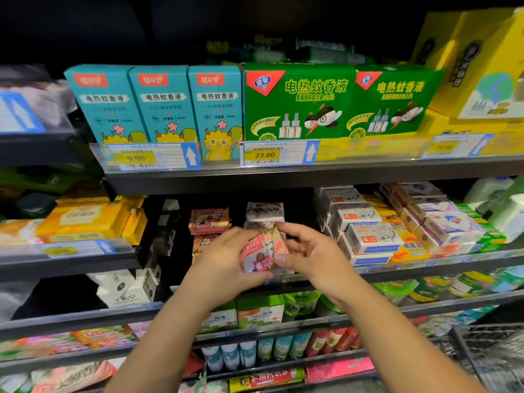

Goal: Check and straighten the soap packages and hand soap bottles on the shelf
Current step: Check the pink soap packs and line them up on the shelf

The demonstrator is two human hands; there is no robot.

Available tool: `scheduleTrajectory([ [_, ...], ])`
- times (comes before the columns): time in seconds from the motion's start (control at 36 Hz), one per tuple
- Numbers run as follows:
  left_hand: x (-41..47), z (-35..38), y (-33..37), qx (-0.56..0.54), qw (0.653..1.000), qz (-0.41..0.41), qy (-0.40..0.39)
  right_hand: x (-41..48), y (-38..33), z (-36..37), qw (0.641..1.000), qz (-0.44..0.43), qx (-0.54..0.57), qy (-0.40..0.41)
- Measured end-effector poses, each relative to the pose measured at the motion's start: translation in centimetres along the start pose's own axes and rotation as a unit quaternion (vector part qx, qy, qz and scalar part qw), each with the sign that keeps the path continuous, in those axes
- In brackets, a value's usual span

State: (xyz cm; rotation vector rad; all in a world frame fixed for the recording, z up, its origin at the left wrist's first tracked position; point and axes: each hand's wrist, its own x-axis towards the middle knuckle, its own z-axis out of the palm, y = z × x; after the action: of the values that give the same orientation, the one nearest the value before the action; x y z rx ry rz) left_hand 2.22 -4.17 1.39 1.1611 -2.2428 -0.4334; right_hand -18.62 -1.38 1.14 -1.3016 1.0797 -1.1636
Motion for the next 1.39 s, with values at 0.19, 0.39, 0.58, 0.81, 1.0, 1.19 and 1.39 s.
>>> scheduleTrajectory([
  [0.19, 1.1, -2.0, -4.0, 0.094, 0.989, -0.095, -0.058, 2.7, 0.9, -0.8, 0.955, 0.025, -0.295, 0.005],
  [0.39, 2.1, -2.1, -8.4, 0.160, 0.973, -0.141, -0.086, 4.4, 2.9, 0.0, 0.850, 0.035, -0.521, -0.076],
  [0.58, 2.4, -0.8, -9.7, 0.144, 0.969, -0.164, -0.115, 4.3, 4.8, -0.2, 0.841, 0.035, -0.534, -0.082],
  [0.81, 1.9, -0.4, -8.7, 0.114, 0.972, -0.193, -0.074, 4.2, 5.3, -0.2, 0.858, 0.022, -0.508, -0.069],
  [1.0, 2.8, 0.3, -6.1, 0.130, 0.974, -0.172, -0.066, 4.1, 4.1, -2.2, 0.868, 0.043, -0.486, -0.094],
  [1.19, 4.6, 3.0, -2.3, 0.058, 0.994, -0.055, -0.070, 2.8, 3.0, -6.5, 0.777, 0.129, -0.614, -0.053],
  [1.39, 5.9, 7.3, 0.3, 0.133, 0.970, -0.068, -0.189, 3.4, 3.3, -6.3, 0.729, 0.154, -0.657, -0.113],
])
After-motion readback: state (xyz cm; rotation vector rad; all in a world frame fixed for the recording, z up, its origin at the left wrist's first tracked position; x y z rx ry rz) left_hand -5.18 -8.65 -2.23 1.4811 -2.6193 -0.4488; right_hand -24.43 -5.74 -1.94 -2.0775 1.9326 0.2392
